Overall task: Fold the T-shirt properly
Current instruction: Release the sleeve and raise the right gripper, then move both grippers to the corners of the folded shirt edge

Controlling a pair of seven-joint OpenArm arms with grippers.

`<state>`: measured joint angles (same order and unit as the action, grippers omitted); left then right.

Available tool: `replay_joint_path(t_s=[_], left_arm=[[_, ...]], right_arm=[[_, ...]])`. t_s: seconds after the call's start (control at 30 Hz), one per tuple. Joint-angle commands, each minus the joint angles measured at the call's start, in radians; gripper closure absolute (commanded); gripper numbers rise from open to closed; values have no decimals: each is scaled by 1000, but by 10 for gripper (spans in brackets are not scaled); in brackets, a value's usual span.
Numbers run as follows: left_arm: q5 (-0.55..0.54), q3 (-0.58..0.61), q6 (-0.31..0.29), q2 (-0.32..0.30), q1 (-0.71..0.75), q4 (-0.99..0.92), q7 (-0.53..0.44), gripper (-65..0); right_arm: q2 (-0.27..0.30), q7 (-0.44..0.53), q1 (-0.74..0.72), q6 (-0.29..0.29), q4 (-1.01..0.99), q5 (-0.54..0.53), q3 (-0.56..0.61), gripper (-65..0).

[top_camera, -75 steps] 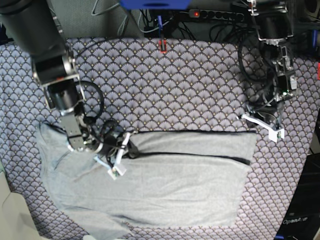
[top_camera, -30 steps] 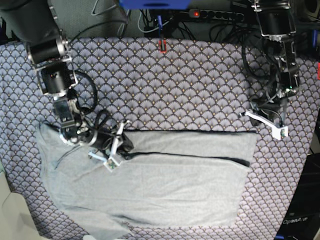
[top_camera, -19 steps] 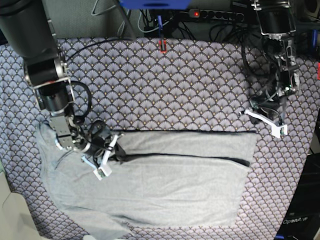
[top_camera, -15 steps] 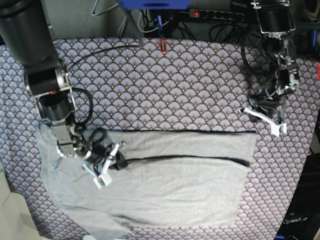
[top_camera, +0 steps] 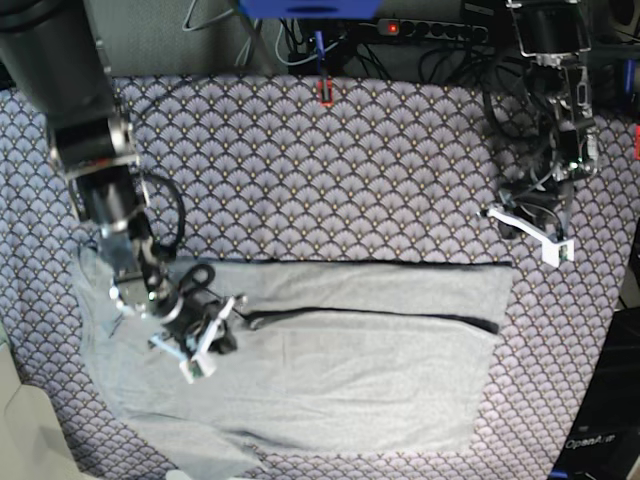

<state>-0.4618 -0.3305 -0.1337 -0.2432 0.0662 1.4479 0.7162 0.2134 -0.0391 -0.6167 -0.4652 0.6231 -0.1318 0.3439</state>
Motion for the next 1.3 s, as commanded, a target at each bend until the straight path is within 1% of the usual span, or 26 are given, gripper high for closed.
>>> replay_joint_path(t_s=[0.0,0.03,0.1,0.17,0.23,0.3,0.37,0.4,0.47,0.5,0.53,0.6,0.63,0.7,0.73,0.8,0.87,0.93,1.0,1.13,1.27], left_arm=[[-9,-2,-5,-12,-16,18,-19,0],[-9,-2,-5,-12,-19,18,-19,0],[-9,-2,-5,-12,-22,18,-19,0],[-9,-2,-5,-12,-30,20,-19,0],[-9,-2,-5,-12,-53,20,-19,0],[-9,-3,-5,-12,-67,20,-19,0],[-9,-3,-5,-12,-73,20,-19,0],[-9,-3,-5,-14,-78,20,-19,0],[-9,-3,-5,-14,-87,20,-19,0],[-9,-3,-5,-14,-93,20,-19,-1],[-9,-3,-5,-14,-95,20,-19,-35],[-9,-12,-5,-14,-95,20,-19,-136],[-9,-38,-5,-14,-95,20,-19,-189],[-9,-94,-5,-9,-95,20,-19,-250],[-9,-121,-5,-8,-95,20,-19,-264],[-9,-167,-5,-8,-95,20,-19,-265],[-9,-187,-5,-14,-99,14,-19,-270],[-4,-192,-5,-17,-115,9,-19,-270],[-5,-186,-5,-37,-115,7,-19,-271],[-7,-184,-5,-37,-113,7,-19,-272],[-4,-184,-5,-34,-116,6,-19,-272]], right_arm=[[28,29,-7,0,79,-15,-7,-47],[44,8,24,0,134,-15,-9,-47],[67,-64,70,0,234,-15,-12,-47],[102,-118,111,0,326,-15,-56,-48],[131,-146,154,0,404,-15,-119,-48],[171,-189,189,-7,478,-15,-208,-50],[202,-252,223,-8,530,-16,-286,-76],[215,-272,242,-8,547,-18,-325,-99],[240,-287,286,-13,559,-19,-412,-152],[251,-287,311,-42,559,-19,-455,-186],[260,-290,334,-91,561,-19,-504,-213],[261,-292,384,-209,559,-18,-599,-254],[261,-292,404,-233,556,-16,-650,-266],[260,-292,430,-233,556,-16,-707,-279],[258,-292,439,-233,556,-16,-721,-282],[258,-292,456,-233,556,-16,-733,-287],[258,-292,473,-233,551,-16,-733,-287],[246,-292,476,-233,524,-16,-733,-287],[245,-288,472,-233,478,-16,-733,-287],[240,-282,470,-233,423,-16,-733,-287],[235,-232,478,-233,421,-16,-731,-287]])
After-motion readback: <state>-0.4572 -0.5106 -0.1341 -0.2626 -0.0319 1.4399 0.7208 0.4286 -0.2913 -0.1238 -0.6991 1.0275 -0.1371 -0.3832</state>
